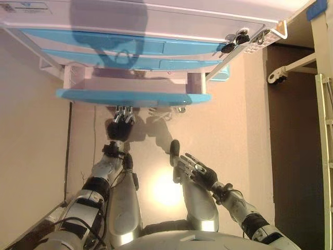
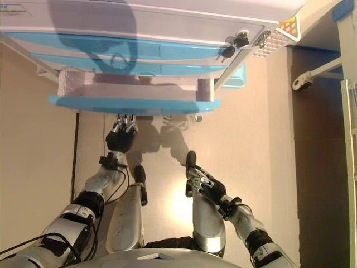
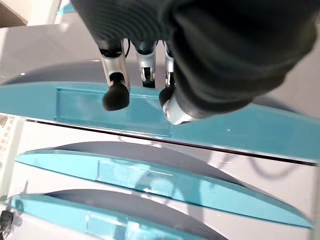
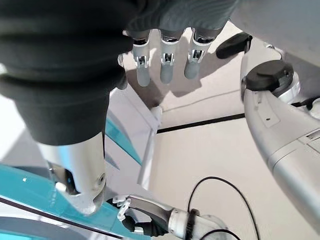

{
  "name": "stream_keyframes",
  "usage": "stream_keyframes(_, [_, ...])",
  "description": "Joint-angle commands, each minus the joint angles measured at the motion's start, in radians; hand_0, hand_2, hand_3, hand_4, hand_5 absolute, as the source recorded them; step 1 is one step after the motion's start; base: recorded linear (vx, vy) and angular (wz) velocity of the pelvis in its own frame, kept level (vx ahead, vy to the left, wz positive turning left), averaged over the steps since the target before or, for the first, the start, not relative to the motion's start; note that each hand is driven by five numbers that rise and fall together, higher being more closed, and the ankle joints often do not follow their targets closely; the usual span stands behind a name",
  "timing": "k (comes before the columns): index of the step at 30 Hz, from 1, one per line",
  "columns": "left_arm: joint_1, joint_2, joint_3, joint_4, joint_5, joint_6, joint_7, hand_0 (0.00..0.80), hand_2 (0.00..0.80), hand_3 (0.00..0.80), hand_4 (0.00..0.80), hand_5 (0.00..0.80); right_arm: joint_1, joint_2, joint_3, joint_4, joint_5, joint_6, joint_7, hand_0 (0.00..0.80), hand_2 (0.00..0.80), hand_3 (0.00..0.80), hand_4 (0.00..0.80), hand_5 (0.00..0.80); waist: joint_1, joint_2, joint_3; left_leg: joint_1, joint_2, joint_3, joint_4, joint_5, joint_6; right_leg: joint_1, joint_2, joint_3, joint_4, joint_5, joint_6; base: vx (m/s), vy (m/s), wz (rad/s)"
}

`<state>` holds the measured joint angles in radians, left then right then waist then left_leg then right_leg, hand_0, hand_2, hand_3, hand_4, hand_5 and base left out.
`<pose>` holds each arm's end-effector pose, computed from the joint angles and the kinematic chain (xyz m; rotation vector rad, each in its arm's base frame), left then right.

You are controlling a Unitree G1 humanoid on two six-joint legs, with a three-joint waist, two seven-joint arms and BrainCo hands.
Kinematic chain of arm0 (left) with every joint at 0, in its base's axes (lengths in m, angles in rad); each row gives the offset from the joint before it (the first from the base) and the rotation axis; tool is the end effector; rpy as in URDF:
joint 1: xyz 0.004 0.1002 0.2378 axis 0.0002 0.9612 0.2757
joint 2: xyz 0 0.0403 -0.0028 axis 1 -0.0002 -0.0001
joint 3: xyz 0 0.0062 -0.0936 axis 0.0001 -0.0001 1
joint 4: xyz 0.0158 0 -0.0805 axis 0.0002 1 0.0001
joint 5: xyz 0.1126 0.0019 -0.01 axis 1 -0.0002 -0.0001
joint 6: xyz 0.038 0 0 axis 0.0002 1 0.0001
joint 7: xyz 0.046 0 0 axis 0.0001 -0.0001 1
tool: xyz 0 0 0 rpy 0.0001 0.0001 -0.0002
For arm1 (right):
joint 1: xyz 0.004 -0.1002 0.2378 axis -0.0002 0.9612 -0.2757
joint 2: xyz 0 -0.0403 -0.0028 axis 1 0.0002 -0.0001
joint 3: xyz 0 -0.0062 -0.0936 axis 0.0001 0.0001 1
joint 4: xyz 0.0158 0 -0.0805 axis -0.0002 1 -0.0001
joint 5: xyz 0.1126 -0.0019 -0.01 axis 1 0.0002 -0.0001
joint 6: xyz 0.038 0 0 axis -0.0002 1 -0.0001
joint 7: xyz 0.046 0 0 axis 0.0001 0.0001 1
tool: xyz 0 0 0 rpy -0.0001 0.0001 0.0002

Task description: Open the drawer and pick up the medicine

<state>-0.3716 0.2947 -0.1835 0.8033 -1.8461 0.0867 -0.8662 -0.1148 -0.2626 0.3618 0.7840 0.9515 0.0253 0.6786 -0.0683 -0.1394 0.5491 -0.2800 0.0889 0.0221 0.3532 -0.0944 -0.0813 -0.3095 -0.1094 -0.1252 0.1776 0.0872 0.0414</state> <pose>0.2591 0.1919 -0.0073 -1.4993 -0.2073 -0.4232 0.1795 -0.1752 -0.0689 0.7336 0.5635 0.5323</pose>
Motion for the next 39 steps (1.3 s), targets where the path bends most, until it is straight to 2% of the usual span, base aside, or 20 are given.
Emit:
stream_keyframes(1, [0.043, -0.010, 0.063, -0.099, -0.004, 0.001, -0.158, 0.800, 0.800, 0.800, 0.800, 0.800, 0.119, -0.043, 0.002, -0.030, -0.039, 0.034, -0.025, 0.000, 0.000, 0.000, 0.000, 0.000, 0.043, 0.048, -0.029, -0.046, -0.034, -0.001, -0.011, 0.072, 0.032, 0.036, 0.036, -0.027, 0.107, -0.084, 0.006, 0.016, -0.009, 0.04])
stream_keyframes(10, [0.185, -0.054, 0.088, -0.045, 0.035, 0.018, -0.186, 0.800, 0.800, 0.800, 0.800, 0.800, 0.131, -0.043, -0.032, -0.048, -0.058, 0.041, -0.055, 0.000, 0.000, 0.000, 0.000, 0.000, 0.074, 0.053, -0.029, -0.008, -0.031, -0.023, -0.042, 0.085, 0.031, 0.073, 0.038, -0.054, 0.110, -0.101, 0.003, 0.013, -0.004, 0.08])
stream_keyframes(22, [0.306, -0.081, 0.072, 0.002, 0.092, 0.160, -0.155, 0.800, 0.800, 0.800, 0.800, 0.800, 0.122, -0.030, -0.084, -0.001, -0.030, 0.020, -0.091, 0.000, 0.000, 0.000, 0.000, 0.000, 0.125, 0.058, -0.029, 0.023, -0.032, -0.058, -0.083, 0.096, 0.029, 0.118, 0.034, -0.097, 0.088, -0.105, 0.003, 0.007, -0.027, 0.11])
stream_keyframes(33, [0.386, -0.075, 0.081, 0.048, 0.085, 0.212, -0.083, 0.800, 0.800, 0.800, 0.800, 0.800, 0.130, -0.017, -0.097, 0.050, -0.032, -0.002, -0.071, 0.000, 0.000, 0.000, 0.000, 0.000, 0.163, 0.053, -0.029, 0.028, -0.033, -0.084, -0.094, 0.095, 0.028, 0.142, 0.033, -0.130, 0.064, -0.101, 0.004, 0.003, -0.023, 0.09])
stream_keyframes(37, [0.377, -0.070, 0.094, 0.082, 0.088, 0.227, 0.020, 0.800, 0.800, 0.800, 0.800, 0.800, 0.126, -0.015, -0.102, 0.074, -0.031, -0.002, -0.067, 0.000, 0.000, 0.000, 0.000, 0.000, 0.164, 0.050, -0.029, 0.031, -0.030, -0.086, -0.088, 0.092, 0.028, 0.145, 0.034, -0.132, 0.069, -0.103, 0.005, 0.000, 0.003, 0.03])
stream_keyframes(38, [0.374, -0.069, 0.098, 0.094, 0.081, 0.227, 0.036, 0.690, 0.690, 0.690, 0.690, 0.690, 0.127, -0.014, -0.103, 0.077, -0.033, -0.001, -0.066, 0.000, 0.000, 0.000, 0.000, 0.000, 0.164, 0.049, -0.029, 0.033, -0.029, -0.085, -0.087, 0.092, 0.028, 0.147, 0.034, -0.133, 0.070, -0.103, 0.005, 0.017, 0.012, 0.10])
stream_keyframes(39, [0.369, -0.069, 0.104, 0.108, 0.065, 0.222, 0.068, 0.270, 0.270, 0.270, 0.270, 0.270, 0.127, -0.011, -0.104, 0.083, -0.035, -0.001, -0.064, 0.000, 0.000, 0.000, 0.000, 0.000, 0.162, 0.047, -0.029, 0.034, -0.028, -0.085, -0.083, 0.091, 0.028, 0.149, 0.034, -0.132, 0.074, -0.105, 0.006, 0.032, 0.014, 0.10])
